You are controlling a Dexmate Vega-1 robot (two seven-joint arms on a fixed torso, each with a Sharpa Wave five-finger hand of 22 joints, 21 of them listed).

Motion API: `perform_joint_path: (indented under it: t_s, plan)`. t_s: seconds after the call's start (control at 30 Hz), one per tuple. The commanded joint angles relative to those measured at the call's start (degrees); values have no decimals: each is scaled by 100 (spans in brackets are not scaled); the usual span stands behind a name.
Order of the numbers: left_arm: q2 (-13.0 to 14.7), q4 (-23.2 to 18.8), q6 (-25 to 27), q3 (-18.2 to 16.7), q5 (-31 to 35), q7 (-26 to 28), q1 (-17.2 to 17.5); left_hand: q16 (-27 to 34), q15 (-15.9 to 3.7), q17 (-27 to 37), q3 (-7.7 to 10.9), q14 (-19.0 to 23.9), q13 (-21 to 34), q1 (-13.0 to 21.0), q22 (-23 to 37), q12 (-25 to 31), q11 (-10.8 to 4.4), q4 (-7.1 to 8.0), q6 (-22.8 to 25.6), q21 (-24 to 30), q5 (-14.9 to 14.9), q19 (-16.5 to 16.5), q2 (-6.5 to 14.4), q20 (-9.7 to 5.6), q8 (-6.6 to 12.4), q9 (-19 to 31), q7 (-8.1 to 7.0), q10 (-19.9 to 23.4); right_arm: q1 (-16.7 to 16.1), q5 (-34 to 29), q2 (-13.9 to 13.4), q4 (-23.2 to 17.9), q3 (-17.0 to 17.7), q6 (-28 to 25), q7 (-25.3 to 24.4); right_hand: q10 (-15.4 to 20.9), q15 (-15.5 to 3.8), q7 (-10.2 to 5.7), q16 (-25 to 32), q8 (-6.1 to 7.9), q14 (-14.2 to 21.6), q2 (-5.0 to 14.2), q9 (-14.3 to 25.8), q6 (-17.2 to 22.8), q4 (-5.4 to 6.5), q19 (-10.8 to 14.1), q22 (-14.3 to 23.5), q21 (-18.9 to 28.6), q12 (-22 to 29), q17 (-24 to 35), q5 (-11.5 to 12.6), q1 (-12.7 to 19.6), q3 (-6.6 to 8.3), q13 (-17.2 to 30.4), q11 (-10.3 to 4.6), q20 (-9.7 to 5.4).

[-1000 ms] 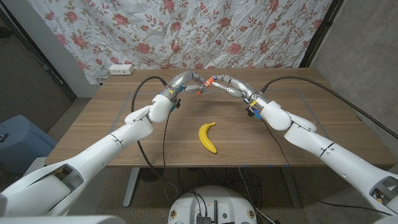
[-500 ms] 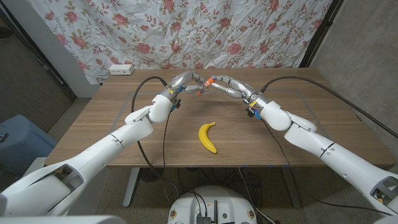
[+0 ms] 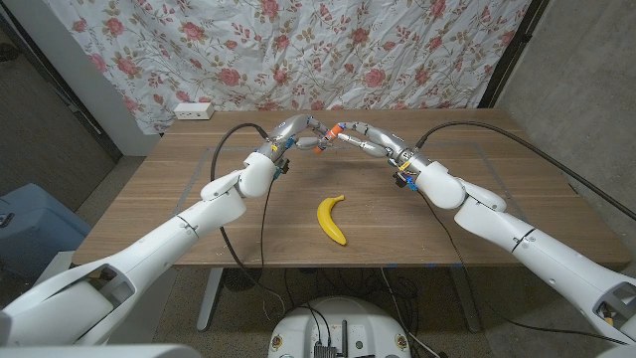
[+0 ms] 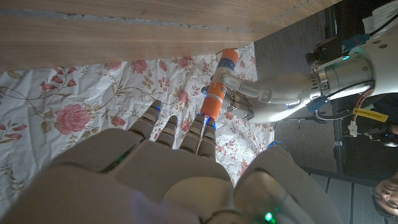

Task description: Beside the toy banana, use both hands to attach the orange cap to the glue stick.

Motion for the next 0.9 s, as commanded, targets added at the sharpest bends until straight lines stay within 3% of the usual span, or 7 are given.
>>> perform_joint_path:
  t_s: [0.03, 0.9]
  plan:
    - [-19, -28, 40, -5, 23, 71, 27, 29, -823, 19, 102, 14, 25, 140, 10, 29, -10, 52, 618, 50, 22, 72, 214, -174, 119, 29, -42, 106, 35, -24, -6, 1, -39, -7, 72, 58, 22, -2, 35, 45, 15, 37, 25, 90, 14, 0, 25, 12, 21, 6, -6, -24, 15, 20, 6, 16]
    - [-27, 59, -1, 26, 8, 14, -59, 40, -819, 25, 95, 41, 25, 220, 11, 25, -13, 61, 618, 47, 13, 83, 197, -166, 115, 33, -35, 164, 117, 69, 85, 165, -61, 83, 66, 39, -24, 4, 17, 28, 29, 91, 29, 151, -12, 31, 25, 6, -2, -11, -9, -18, 58, 22, 50, -45]
